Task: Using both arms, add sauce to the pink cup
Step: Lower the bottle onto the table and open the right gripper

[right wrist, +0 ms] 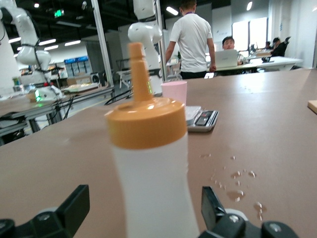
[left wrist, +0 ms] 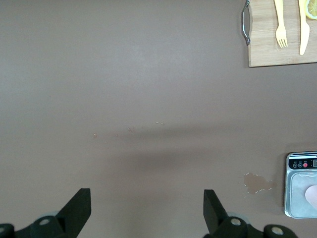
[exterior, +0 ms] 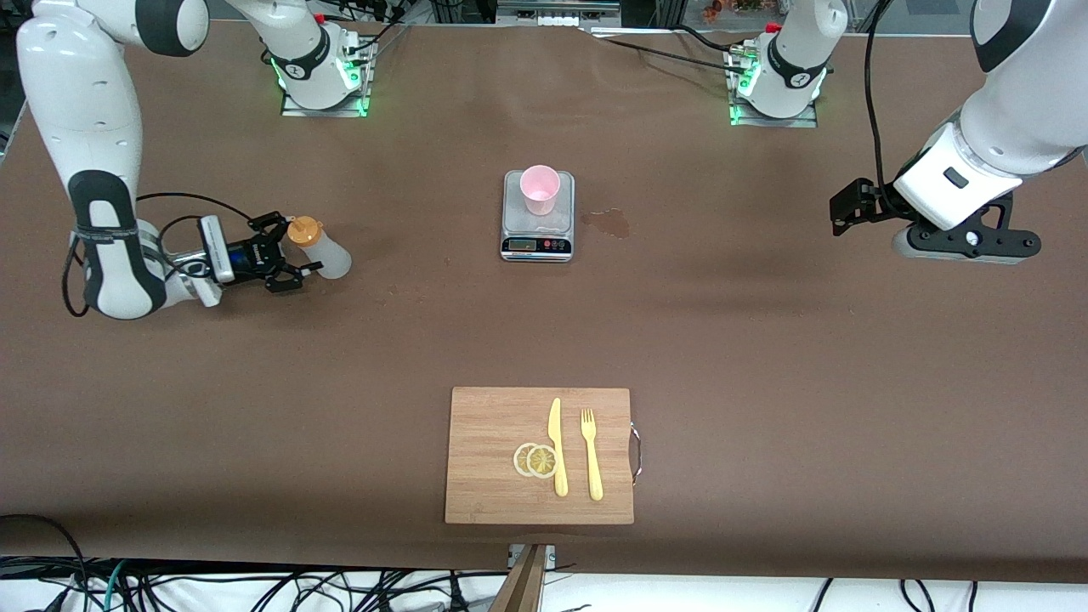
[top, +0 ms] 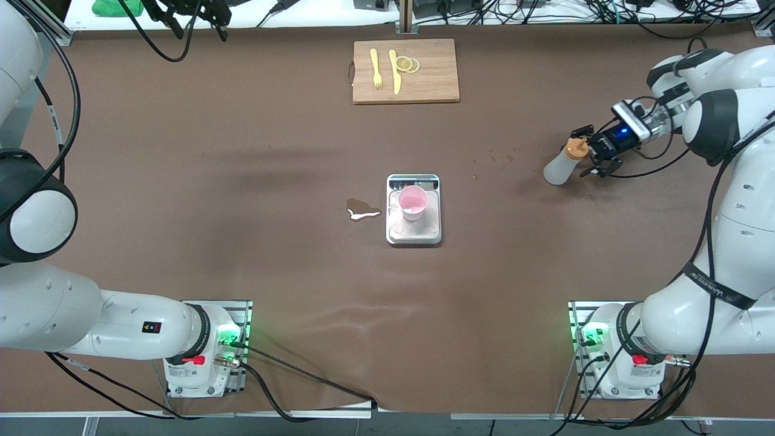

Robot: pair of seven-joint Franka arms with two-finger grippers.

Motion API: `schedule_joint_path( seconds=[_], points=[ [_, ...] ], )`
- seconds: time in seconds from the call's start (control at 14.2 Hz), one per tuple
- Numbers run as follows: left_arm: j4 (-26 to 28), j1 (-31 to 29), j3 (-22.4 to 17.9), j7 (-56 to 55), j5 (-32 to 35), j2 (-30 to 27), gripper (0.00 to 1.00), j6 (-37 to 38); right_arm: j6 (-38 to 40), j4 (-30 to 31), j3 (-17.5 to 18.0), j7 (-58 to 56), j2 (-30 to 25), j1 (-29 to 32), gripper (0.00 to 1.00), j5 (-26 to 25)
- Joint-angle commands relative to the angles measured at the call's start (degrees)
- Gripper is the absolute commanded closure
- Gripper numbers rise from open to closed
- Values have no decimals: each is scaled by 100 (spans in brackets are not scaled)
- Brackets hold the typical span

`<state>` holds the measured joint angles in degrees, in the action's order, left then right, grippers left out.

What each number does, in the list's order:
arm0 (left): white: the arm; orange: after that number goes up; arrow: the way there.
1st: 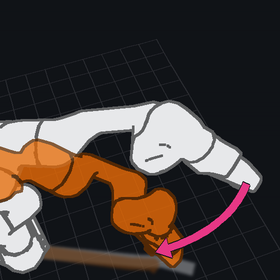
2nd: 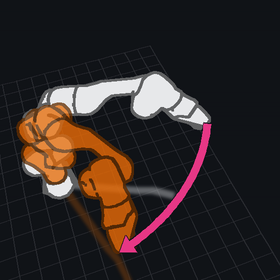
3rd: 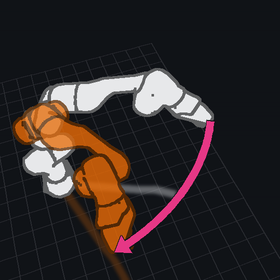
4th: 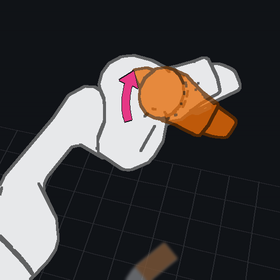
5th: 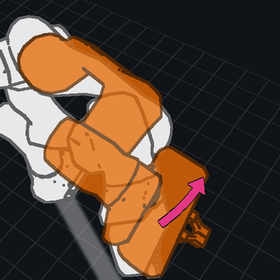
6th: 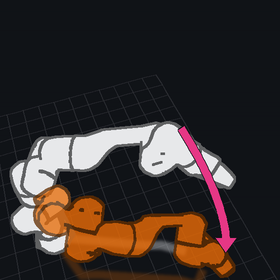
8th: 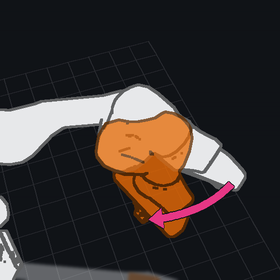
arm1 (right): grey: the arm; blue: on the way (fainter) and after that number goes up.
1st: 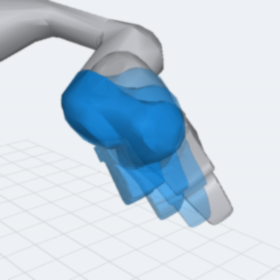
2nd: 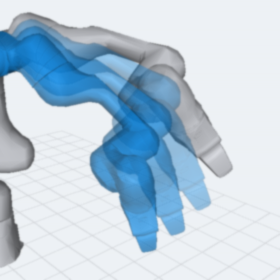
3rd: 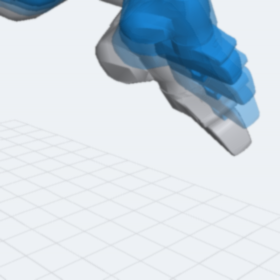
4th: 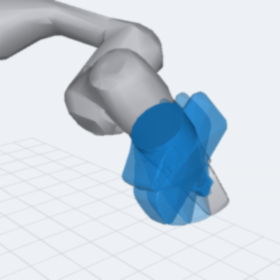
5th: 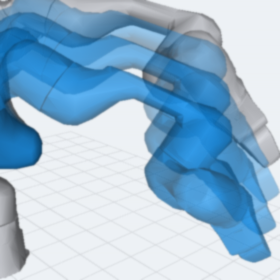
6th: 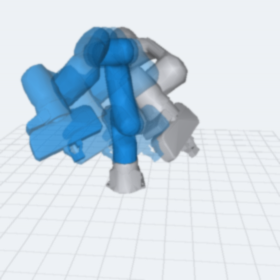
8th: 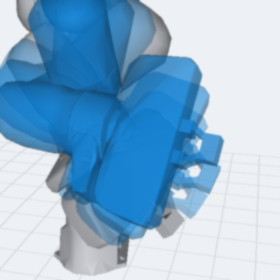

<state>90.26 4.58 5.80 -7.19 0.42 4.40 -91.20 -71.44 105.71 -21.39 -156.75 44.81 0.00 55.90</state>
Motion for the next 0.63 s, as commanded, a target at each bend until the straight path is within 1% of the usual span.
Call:
schedule_joint_path(
  seconds=[0.0,0.14,0.28,0.49,0.56],
  points=[
    [-96,-10,8,34,28,17,0,102,113,-331,4,-278,-332,298,0,-622],
    [-96,-10,8,34,28,17,0,102,78,-621,4,265,-490,474,0,-1131],
    [-96,-10,8,25,37,17,0,102,-10,-789,4,696,-805,475,0,-1396],
    [-96,-10,8,25,37,17,0,102,-668,-632,91,2125,-1718,457,0,-1695],
    [-96,-10,8,25,28,17,0,102,-774,-622,283,2871,-2034,457,0,-1948]
  ],
)
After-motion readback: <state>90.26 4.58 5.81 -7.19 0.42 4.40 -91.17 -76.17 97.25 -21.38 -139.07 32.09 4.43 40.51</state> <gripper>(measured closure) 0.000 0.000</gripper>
